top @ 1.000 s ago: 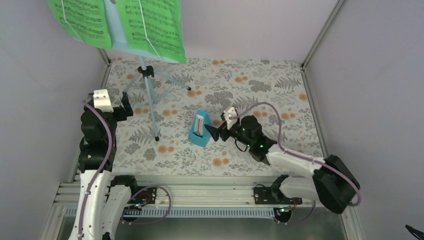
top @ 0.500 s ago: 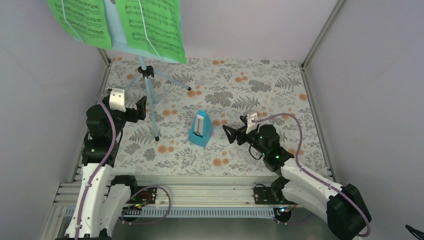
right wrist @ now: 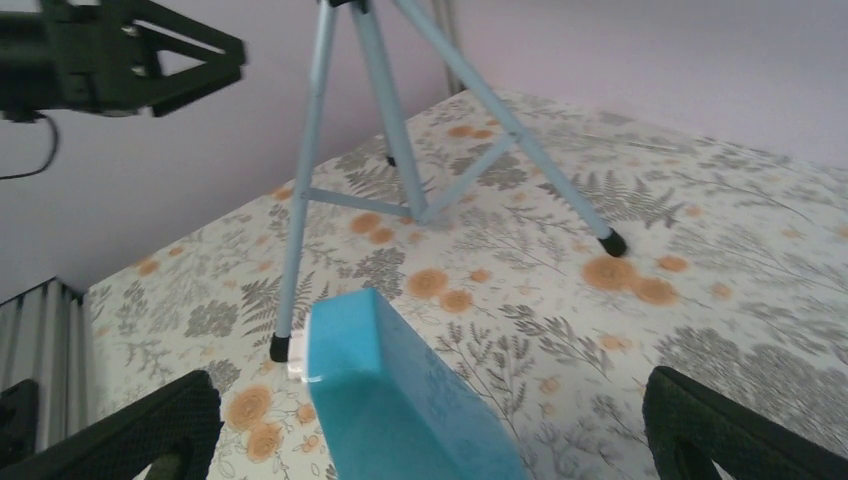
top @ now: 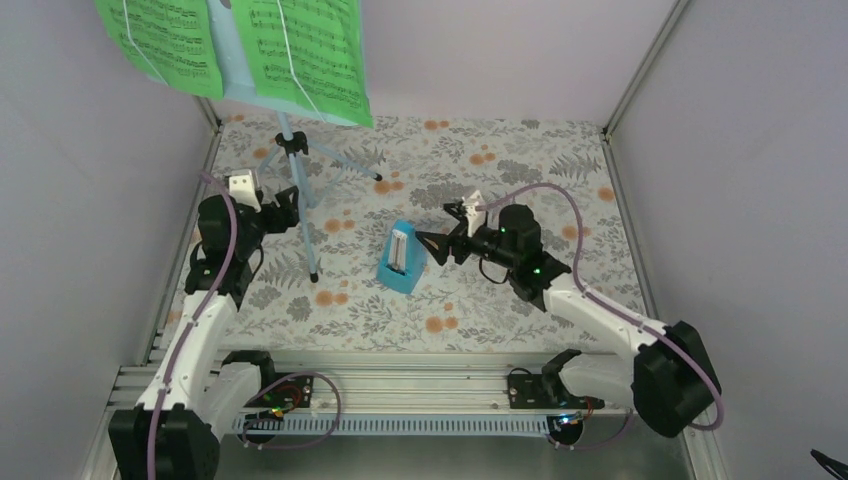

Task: Pack up the instrument practice props

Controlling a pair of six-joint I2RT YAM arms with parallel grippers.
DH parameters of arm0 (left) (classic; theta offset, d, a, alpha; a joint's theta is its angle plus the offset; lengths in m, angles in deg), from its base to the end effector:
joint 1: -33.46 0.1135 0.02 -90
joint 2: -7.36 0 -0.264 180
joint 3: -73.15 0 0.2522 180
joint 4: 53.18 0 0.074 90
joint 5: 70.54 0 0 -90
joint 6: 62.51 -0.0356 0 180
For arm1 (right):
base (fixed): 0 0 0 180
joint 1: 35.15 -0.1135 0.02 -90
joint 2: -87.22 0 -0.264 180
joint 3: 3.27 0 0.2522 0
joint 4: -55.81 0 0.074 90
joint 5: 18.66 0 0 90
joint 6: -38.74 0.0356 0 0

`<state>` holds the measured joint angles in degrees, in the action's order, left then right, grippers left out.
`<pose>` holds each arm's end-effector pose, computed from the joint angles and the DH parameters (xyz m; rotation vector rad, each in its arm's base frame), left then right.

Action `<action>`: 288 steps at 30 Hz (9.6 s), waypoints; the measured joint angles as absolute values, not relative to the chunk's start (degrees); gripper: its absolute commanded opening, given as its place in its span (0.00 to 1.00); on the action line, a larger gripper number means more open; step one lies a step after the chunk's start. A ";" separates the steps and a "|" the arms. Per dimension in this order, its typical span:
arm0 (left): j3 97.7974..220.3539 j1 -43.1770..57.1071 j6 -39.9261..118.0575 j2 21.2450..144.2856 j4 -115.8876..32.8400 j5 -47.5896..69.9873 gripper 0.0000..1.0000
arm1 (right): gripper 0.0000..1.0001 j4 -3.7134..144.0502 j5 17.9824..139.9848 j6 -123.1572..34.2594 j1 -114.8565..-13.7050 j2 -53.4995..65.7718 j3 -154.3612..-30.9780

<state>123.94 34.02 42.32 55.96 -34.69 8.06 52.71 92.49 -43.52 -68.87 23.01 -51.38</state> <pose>0.2020 -0.0051 0.2906 -0.1111 1.8613 -0.3573 0.2024 0.1505 0.2572 -0.6811 1.7346 0.8408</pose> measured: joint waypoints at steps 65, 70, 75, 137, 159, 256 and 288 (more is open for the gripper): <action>130.59 18.68 38.01 98.71 -74.88 -14.19 0.02 | 0.65 61.08 84.88 -47.54 -74.42 24.52 -54.57; 138.17 15.68 38.10 106.21 -75.56 -15.67 0.02 | 0.66 60.23 85.82 -45.96 -74.42 27.06 -52.48; 144.29 13.87 38.29 111.78 -75.84 -17.03 0.02 | 0.66 60.45 85.76 -44.96 -74.42 29.31 -50.44; 190.61 40.32 53.55 140.41 -33.42 -4.20 0.78 | 0.90 67.77 72.40 -40.46 -69.90 35.80 -49.59; 223.72 39.88 56.59 164.39 -20.59 -15.83 0.74 | 0.90 68.56 73.67 -39.08 -69.15 36.26 -49.11; 114.83 -12.49 31.72 48.68 -57.55 25.24 0.02 | 0.99 71.46 93.67 6.67 -68.41 35.01 -61.98; 114.00 -33.93 19.56 67.72 -83.08 42.79 0.02 | 1.00 58.66 101.71 32.44 -68.39 35.62 -52.13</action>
